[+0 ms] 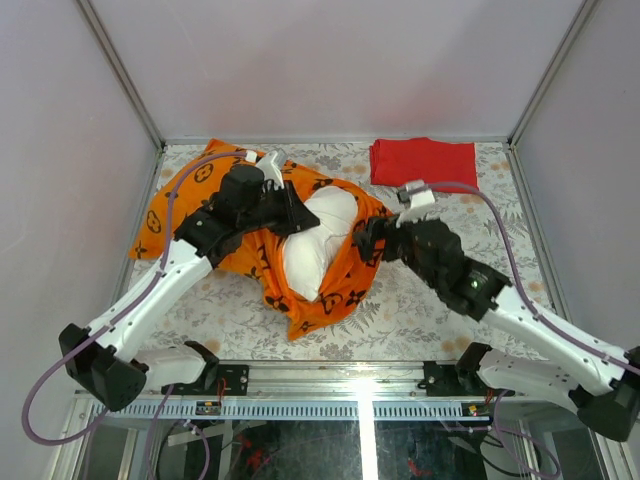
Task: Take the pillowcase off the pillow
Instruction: Remove the pillow from the pillowcase.
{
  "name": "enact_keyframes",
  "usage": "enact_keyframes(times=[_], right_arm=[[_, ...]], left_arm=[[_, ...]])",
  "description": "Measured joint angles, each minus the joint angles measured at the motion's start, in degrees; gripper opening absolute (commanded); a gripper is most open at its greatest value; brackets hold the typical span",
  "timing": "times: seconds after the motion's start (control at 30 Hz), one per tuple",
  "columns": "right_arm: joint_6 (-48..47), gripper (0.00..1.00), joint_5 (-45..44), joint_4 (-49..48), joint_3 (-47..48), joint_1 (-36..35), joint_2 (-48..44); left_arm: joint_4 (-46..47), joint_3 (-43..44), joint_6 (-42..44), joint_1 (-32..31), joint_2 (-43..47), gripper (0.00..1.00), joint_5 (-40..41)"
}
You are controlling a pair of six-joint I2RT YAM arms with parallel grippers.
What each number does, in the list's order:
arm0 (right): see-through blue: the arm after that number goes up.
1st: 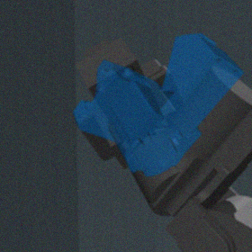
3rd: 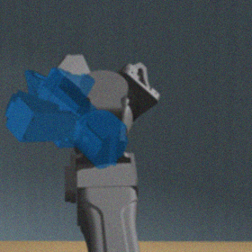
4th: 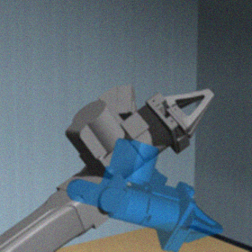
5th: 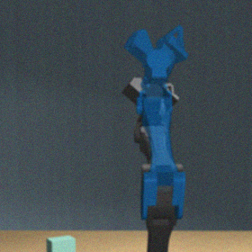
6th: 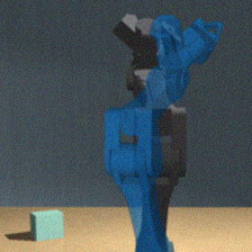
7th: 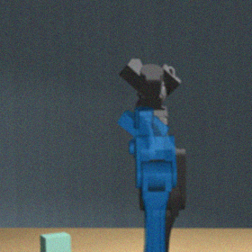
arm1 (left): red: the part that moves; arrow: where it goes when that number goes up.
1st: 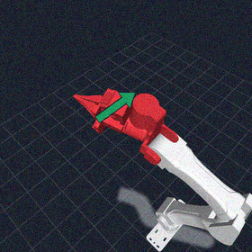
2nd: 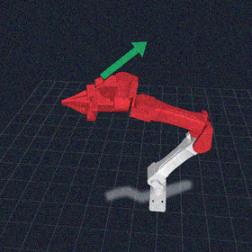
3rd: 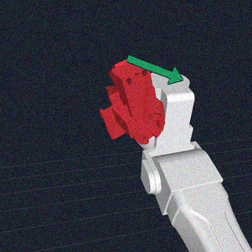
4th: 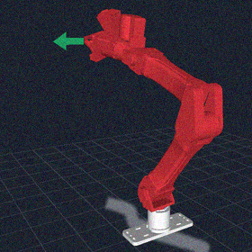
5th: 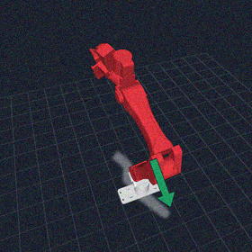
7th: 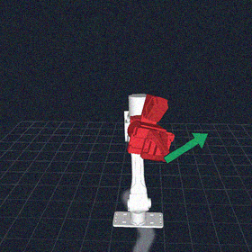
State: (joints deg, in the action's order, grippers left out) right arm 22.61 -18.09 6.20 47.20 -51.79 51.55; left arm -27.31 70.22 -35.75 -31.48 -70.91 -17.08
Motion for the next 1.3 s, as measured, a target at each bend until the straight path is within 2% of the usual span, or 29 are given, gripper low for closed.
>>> enact_keyframes(times=[0.13, 0.2, 0.27, 0.43, 0.53, 0.83, 1.03, 1.3], right_arm=[[0.3, 0.76, 1.7, 0.7, 7.8, 6.6, 8.5], [0.7, 0.71, 2.7, 0.7, 8.2, 8.3, 11.0], [1.2, 0.62, 3.6, 0.9, 8.0, 9.5, 13.1], [2.9, 0.28, 7.9, -0.3, 5.1, 13.1, 14.2], [4.2, 0.01, 10.6, -1.5, 2.7, 15.8, 14.2], [7.3, 0.0, 20.1, -6.6, -6.7, 25.6, 13.5], [12.3, 0.0, 25.8, -10.1, -12.6, 31.1, 17.5], [18.6, 0.0, 32.9, -16.4, -15.3, 33.1, 23.1]], left_arm=[[-0.7, -0.9, 0.9, -1.3, 2.5, 0.0, 0.9], [-1.0, -1.1, 1.2, -1.5, 3.2, 0.0, 1.3], [-1.0, -1.4, 1.3, -1.5, 3.5, 0.0, 1.6], [-1.4, -1.9, 1.6, -1.6, 3.7, 0.0, 2.1], [-1.9, -1.9, 1.7, -1.8, 3.9, 0.0, 3.1], [-3.6, -1.9, 1.8, -1.9, 7.8, 0.0, 8.1], [-5.0, -0.8, 1.9, -2.0, 11.3, 0.0, 11.1], [-8.8, 0.1, 2.0, -2.3, 13.9, 0.0, 13.0]])
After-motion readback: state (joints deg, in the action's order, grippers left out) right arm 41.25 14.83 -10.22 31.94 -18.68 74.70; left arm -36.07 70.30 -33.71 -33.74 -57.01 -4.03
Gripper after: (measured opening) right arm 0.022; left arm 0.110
